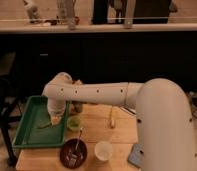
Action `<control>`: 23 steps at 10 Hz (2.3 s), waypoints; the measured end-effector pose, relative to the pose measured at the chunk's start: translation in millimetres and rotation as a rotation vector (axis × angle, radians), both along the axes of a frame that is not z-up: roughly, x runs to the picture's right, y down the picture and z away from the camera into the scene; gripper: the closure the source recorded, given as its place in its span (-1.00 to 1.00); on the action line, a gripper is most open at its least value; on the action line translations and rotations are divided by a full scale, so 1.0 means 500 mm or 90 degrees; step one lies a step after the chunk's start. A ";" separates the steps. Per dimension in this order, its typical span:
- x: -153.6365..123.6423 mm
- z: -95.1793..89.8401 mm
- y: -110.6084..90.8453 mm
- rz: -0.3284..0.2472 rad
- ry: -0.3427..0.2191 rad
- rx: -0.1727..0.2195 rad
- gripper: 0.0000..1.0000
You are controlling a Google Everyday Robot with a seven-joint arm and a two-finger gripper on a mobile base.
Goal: Place pepper in table surface
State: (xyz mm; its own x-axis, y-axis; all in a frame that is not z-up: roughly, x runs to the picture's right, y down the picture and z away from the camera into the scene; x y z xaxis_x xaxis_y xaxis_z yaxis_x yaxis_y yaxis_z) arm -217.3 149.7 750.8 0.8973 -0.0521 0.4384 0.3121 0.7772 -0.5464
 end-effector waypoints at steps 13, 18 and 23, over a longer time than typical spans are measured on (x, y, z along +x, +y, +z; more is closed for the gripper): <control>0.185 -0.118 -0.027 0.106 0.131 0.086 1.00; 0.202 -0.122 -0.037 0.133 0.140 0.093 1.00; 0.388 -0.141 -0.061 0.267 0.162 0.117 1.00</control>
